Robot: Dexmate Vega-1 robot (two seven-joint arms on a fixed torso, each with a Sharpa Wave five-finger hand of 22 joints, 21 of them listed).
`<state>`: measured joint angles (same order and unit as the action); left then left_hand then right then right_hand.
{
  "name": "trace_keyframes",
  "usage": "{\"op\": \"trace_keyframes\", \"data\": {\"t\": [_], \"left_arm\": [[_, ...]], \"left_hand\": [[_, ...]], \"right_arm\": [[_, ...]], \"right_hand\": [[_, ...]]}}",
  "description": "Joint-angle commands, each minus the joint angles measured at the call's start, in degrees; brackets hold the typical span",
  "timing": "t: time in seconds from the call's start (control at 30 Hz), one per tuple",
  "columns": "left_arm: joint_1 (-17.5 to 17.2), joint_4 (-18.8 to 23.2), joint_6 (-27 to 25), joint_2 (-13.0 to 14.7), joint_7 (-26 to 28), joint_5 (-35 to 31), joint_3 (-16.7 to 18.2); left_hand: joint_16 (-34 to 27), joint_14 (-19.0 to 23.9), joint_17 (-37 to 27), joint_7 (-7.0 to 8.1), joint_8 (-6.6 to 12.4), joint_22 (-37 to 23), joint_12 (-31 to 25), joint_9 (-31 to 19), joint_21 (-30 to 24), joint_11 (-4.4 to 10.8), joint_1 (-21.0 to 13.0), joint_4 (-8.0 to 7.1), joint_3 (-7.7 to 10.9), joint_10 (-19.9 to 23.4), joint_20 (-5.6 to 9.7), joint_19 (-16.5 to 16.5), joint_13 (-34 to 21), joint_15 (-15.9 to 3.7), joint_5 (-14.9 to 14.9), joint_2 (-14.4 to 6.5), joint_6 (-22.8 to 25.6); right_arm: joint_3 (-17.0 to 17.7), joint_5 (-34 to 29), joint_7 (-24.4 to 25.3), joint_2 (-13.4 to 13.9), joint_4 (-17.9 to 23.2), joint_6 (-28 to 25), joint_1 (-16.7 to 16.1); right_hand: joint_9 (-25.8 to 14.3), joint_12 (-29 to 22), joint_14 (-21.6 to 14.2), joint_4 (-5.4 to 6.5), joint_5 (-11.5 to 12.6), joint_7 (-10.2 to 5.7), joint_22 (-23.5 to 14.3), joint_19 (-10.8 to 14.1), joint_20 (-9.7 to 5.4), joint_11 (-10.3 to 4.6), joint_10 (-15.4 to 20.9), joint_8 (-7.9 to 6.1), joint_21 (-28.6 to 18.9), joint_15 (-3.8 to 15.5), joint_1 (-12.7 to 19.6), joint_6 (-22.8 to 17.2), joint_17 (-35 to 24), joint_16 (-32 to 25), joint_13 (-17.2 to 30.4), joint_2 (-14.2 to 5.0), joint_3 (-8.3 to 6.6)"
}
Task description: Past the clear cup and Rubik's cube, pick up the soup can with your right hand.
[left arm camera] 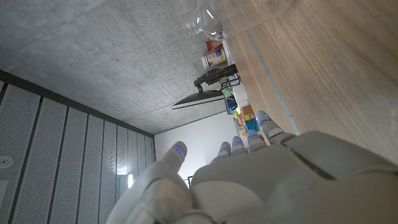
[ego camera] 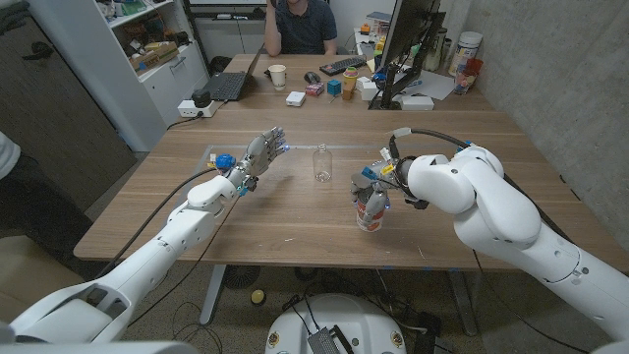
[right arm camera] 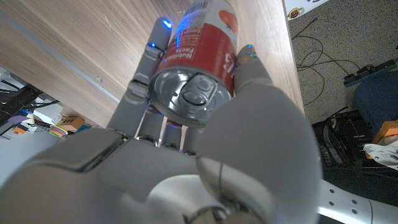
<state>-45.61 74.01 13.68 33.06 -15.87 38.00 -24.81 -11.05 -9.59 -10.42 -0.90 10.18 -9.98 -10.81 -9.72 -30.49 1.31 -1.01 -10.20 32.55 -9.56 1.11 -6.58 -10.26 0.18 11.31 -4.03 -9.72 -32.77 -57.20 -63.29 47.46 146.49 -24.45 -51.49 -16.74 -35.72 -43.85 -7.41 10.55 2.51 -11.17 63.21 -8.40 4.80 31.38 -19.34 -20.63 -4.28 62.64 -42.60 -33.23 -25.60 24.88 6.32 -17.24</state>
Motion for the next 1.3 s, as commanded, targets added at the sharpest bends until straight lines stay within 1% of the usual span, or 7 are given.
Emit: {"op": "trace_keyframes", "data": {"t": [0.03, 0.13, 0.3, 0.57, 0.9, 1.03, 1.3], "left_arm": [[-1.37, 1.75, -0.48, 0.84, 0.2, 0.59, 0.36], [-1.75, 2.07, -0.19, 1.03, 0.42, 0.54, 0.52], [-2.33, 2.76, -0.01, 1.37, 0.81, 0.61, 0.81], [-3.0, 3.45, 0.19, 1.55, 1.4, 0.69, 1.07], [-3.43, 4.14, 0.38, 1.8, 1.85, 0.76, 1.37], [-3.49, 4.18, 0.55, 1.75, 1.96, 0.75, 1.42], [-3.51, 4.15, 0.64, 1.7, 2.21, 0.68, 1.45]], "left_hand": [[-0.27, -3.3, -0.16, 0.07, 0.14, -0.24, -0.03, -0.24, 0.22, -0.14, 0.38, -0.03, -0.37, -3.7, 0.02, 0.03, -0.14, 0.03, 0.42, -4.97, -3.62], [-0.28, -3.3, -0.16, 0.07, 0.15, -0.24, -0.04, -0.24, 0.26, -0.2, 0.4, -0.04, -0.42, -3.7, 0.01, 0.04, -0.14, 0.04, 0.42, -4.95, -3.61], [-0.28, -3.31, -0.17, 0.07, 0.16, -0.25, -0.03, -0.24, 0.32, -0.16, 0.43, -0.06, -0.48, -3.73, 0.01, 0.06, -0.14, 0.06, 0.43, -4.93, -3.59], [-0.27, -3.34, -0.17, 0.02, 0.16, -0.25, -0.04, -0.24, 0.41, -0.19, 0.46, -0.07, -0.56, -3.74, -0.04, 0.11, -0.14, 0.08, 0.44, -4.93, -3.6], [-0.28, -3.33, -0.16, 0.03, 0.18, -0.26, -0.04, -0.24, 0.55, -0.21, 0.48, -0.09, -0.66, -3.75, -0.05, 0.16, -0.14, 0.07, 0.46, -4.98, -3.58], [-0.29, -3.32, -0.16, 0.03, 0.18, -0.26, -0.04, -0.24, 0.62, -0.24, 0.48, -0.09, -0.69, -3.77, -0.06, 0.18, -0.14, 0.09, 0.47, -5.0, -3.58], [-0.27, -3.39, -0.16, 0.05, 0.18, -0.26, -0.04, -0.24, 0.74, -0.23, 0.48, -0.09, -0.75, -3.79, -0.06, 0.19, -0.13, 0.11, 0.49, -5.04, -3.58]], "right_arm": [[1.84, 5.06, -2.45, 1.64, 2.24, -2.24, 3.73], [2.0, 6.89, -2.54, 2.01, 2.12, -2.72, 4.7], [1.03, 6.21, -2.56, 2.81, 2.77, -3.6, 6.27], [0.99, 5.81, -2.76, 3.75, 3.7, -4.99, 7.8], [2.13, 6.11, -3.65, 5.05, 5.48, -7.04, 9.04], [3.2, 8.73, -4.47, 5.45, 5.81, -7.94, 9.79], [4.28, 11.37, -3.07, 7.49, 6.84, -9.67, 10.82]], "right_hand": [[-0.07, -0.48, -9.52, 0.28, -0.2, 5.13, -0.11, 2.29, -3.78, 0.08, 0.19, 0.27, -0.29, 16.91, 16.77, -5.09, -0.31, 0.21, 0.27, -16.67, -0.34], [-0.14, -0.64, -9.67, 0.33, -0.21, 5.24, -0.08, 2.36, -3.77, 0.13, 0.38, 0.31, -0.36, 16.91, 16.81, -5.17, -0.4, 0.29, 0.26, -16.72, -0.4], [-0.27, -0.82, -9.95, 0.47, -0.22, 5.32, -0.04, 2.55, -3.75, 0.26, 0.56, 0.38, -0.52, 16.85, 16.82, -5.28, -0.57, 0.43, 0.17, -16.81, -0.5], [-0.43, -1.05, -10.53, 0.81, -0.23, 5.4, 0.02, 2.61, -3.78, 0.36, 0.69, 0.48, -0.63, 16.8, 16.65, -5.41, -0.87, 0.48, 0.1, -16.93, -0.59], [-0.73, -1.75, -11.63, 1.17, -0.23, 5.81, 0.02, 3.35, -3.79, 0.65, 1.3, 0.58, -1.15, 16.88, 16.56, -5.78, -1.38, 0.56, 0.26, -16.99, -0.85], [-0.91, -1.97, -11.98, 1.23, -0.23, 6.02, 0.02, 3.55, -3.83, 0.62, 1.44, 0.59, -1.31, 16.88, 16.58, -5.86, -1.53, 0.64, 0.3, -16.95, -0.96], [-1.15, -2.45, -12.95, 1.47, -0.23, 6.23, 0.0, 4.01, -3.86, 0.94, 1.95, 0.66, -1.66, 16.82, 16.5, -6.04, -1.87, 0.6, 0.39, -16.99, -1.13]]}}
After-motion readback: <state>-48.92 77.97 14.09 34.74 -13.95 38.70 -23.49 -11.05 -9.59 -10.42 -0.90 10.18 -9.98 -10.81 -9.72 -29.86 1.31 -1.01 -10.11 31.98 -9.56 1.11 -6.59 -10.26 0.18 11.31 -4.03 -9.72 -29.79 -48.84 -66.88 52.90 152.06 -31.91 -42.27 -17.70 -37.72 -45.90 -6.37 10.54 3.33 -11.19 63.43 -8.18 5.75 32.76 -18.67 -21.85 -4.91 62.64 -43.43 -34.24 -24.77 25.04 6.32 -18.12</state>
